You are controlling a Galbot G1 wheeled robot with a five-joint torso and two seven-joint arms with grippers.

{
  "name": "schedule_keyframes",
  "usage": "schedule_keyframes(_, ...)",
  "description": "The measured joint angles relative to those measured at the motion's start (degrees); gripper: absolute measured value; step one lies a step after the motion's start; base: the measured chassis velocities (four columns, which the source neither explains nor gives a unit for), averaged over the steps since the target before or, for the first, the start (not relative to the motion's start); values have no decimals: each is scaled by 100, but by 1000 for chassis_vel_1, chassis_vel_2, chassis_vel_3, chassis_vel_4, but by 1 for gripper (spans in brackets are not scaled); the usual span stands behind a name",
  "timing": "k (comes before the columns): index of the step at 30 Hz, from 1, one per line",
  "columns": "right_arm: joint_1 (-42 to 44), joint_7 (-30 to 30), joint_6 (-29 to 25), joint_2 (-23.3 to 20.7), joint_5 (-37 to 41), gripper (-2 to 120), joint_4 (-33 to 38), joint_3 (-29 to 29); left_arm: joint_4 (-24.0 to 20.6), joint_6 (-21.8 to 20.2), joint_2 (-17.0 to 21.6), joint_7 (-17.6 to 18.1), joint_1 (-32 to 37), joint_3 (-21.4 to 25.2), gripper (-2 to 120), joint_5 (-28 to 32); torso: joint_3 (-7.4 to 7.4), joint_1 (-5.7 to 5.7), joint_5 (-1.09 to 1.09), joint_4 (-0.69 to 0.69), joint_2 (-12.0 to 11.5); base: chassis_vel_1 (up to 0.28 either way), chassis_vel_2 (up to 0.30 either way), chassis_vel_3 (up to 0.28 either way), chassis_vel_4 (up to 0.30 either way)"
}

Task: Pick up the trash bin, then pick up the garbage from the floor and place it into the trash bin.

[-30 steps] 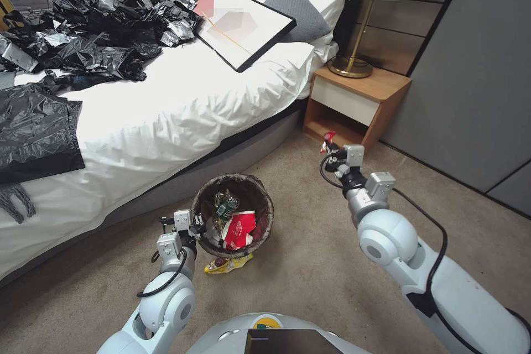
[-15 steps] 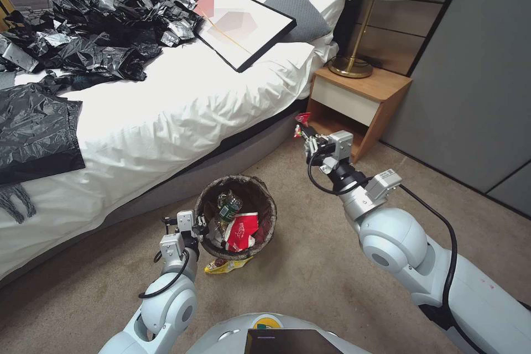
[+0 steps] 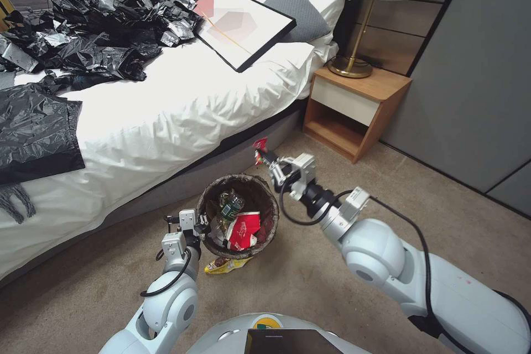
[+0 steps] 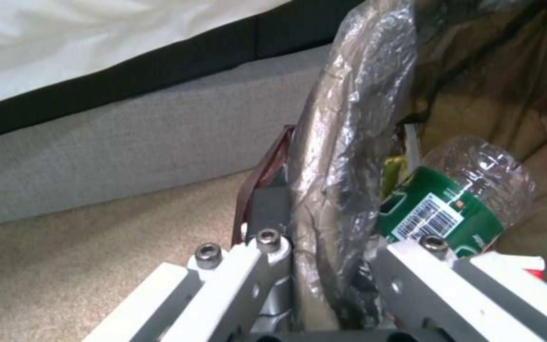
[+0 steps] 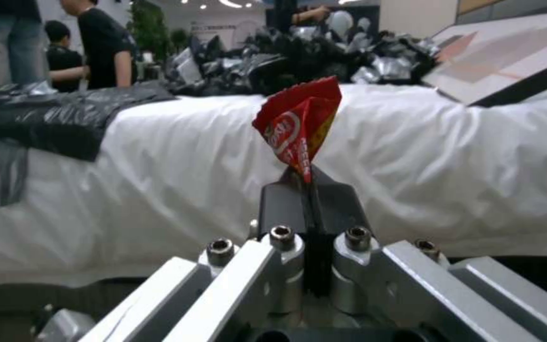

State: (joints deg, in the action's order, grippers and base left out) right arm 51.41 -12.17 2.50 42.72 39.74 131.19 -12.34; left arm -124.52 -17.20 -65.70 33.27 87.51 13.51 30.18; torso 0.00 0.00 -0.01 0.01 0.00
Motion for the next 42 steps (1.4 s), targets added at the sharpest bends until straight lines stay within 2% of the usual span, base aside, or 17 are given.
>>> schedule_keyframes(10, -226, -26, -3, 154, -123, 0, -340, -851, 1, 2, 25, 0, -29, 54, 4, 23, 0, 0, 0, -1, 0, 0, 0, 0, 0)
schedule_keyframes(21, -343, -77, -40, 322, -413, 0, -864, -1429, -26, 5, 14, 9, -51, 62, 4, 45, 0, 0, 0, -1, 0, 0, 0, 0, 0)
schedule_keyframes(40, -667, -314, 130, 587, -526, 0, -1481, -1791, -84, 12, 9, 10, -28, 74, 4, 54, 0, 0, 0, 0, 0, 0, 0, 0, 0)
schedule_keyframes(41, -667, -326, 141, 591, -531, 3, -1492, -1796, -86, 12, 11, 10, -25, 74, 4, 54, 0, 0, 0, 0, 0, 0, 0, 0, 0)
schedule_keyframes(42, -667, -332, 144, 592, -534, 13, -1498, -1798, -87, 12, 12, 10, -24, 74, 4, 55, 0, 0, 0, 0, 0, 0, 0, 0, 0)
